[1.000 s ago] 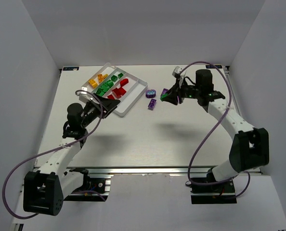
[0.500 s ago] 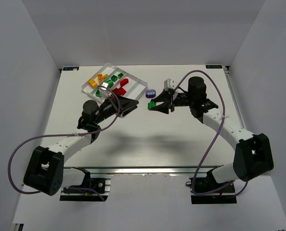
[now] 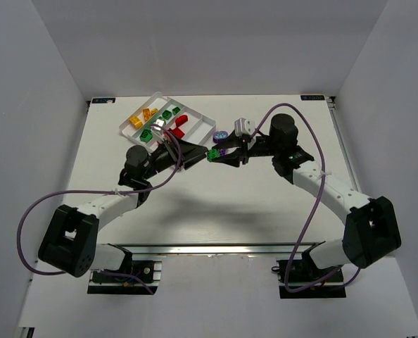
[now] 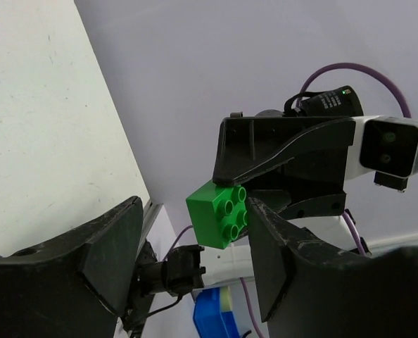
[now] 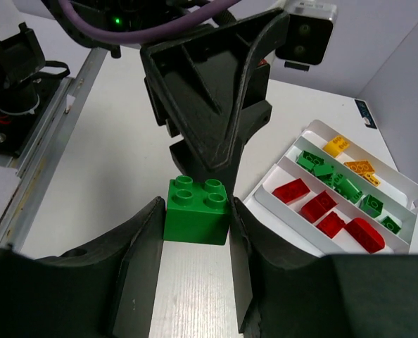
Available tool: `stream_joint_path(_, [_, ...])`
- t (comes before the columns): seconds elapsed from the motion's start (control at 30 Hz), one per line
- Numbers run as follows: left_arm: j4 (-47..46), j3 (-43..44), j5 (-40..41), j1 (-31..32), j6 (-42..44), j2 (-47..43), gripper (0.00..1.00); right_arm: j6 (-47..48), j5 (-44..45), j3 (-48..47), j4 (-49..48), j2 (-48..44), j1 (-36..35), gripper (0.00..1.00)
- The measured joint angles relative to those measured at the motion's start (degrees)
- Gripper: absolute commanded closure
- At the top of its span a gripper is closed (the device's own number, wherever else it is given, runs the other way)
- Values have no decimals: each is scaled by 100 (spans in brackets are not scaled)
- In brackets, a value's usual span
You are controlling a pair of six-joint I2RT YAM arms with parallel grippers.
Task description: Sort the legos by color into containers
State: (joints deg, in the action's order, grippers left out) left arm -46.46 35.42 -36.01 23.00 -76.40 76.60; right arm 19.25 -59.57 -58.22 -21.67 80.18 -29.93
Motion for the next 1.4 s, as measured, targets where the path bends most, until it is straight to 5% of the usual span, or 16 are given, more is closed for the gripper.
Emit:
stream_joint_path(0.43, [-929, -2, -236, 74, -531, 203, 40, -422, 199, 0, -560, 157, -138, 91])
stream_joint_path(0.73, [-1458, -9, -258, 70, -909, 529, 54, -472, 262, -2, -772, 162, -160, 86])
stream_joint_path(1.03, [-1775, -15, -236, 50, -1226, 636, 78, -446, 269, -2, -925, 162, -160, 79])
stream_joint_path(1.1, [-1808, -15, -238, 48, -1259, 664, 80, -411, 286, -2, -887, 162, -160, 66])
stream_joint_path(1.23, [-1740, -9, -319, 70, -1147, 654, 83, -319, 407, -9, -688, 177, -166, 11])
stream_joint_path(1.4, [-844, 192, -511, 118, -608, 553, 87, -83, 636, -7, -328, 208, -181, 11])
